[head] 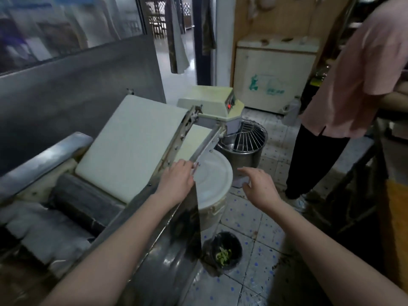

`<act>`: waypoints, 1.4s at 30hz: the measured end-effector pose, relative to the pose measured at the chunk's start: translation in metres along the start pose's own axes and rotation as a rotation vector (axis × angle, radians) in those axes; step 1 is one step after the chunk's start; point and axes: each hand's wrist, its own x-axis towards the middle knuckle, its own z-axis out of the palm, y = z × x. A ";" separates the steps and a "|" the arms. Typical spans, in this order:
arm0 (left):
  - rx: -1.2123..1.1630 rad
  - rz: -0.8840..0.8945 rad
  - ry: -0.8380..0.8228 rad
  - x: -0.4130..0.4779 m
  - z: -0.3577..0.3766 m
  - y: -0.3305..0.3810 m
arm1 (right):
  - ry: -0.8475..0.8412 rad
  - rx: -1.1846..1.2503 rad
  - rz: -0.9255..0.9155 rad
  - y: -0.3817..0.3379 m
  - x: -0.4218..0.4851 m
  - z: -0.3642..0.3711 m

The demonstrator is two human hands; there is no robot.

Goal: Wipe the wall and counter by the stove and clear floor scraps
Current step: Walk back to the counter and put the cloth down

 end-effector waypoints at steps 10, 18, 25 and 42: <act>0.088 -0.268 0.005 -0.035 -0.051 -0.106 | -0.074 0.010 -0.281 -0.101 0.058 0.014; 0.170 -0.626 0.056 -0.094 -0.086 -0.141 | -0.194 -0.019 -0.613 -0.176 0.112 0.029; 0.215 -1.011 0.105 -0.194 -0.092 -0.099 | -0.354 0.068 -0.910 -0.242 0.090 0.047; 0.315 -1.641 0.186 -0.492 -0.139 -0.016 | -0.685 0.095 -1.462 -0.414 -0.153 0.100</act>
